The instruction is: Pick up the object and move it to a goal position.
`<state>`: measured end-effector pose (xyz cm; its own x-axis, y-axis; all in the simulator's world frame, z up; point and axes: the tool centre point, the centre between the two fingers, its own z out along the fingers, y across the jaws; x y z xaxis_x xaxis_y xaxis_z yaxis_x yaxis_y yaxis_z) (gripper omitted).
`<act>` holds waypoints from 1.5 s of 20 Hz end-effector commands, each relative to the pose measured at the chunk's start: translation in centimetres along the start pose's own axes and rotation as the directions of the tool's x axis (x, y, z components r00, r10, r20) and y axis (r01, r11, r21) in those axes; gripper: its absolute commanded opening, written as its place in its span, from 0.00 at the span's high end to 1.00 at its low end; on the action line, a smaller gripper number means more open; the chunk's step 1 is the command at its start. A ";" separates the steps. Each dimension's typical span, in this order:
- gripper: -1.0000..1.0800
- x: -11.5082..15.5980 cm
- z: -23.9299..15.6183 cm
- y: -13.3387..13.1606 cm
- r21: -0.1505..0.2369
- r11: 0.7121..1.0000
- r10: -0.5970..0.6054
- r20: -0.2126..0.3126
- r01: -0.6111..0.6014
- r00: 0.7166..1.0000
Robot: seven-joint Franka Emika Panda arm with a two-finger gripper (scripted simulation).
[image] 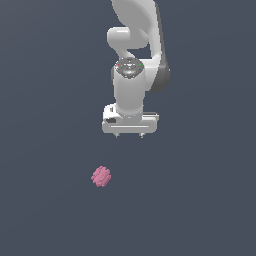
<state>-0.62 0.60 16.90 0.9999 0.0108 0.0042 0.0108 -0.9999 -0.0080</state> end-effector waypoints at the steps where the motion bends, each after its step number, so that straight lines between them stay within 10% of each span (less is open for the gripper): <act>1: 0.04 0.0 0.0 0.0 0.000 1.000 0.000 0.000 0.000 1.000; 30: 0.04 1.7 -1.3 -0.2 -0.023 1.000 0.002 -0.035 -0.003 0.999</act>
<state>0.79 1.06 18.29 0.9990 0.0206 0.0398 0.0200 -0.9997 0.0160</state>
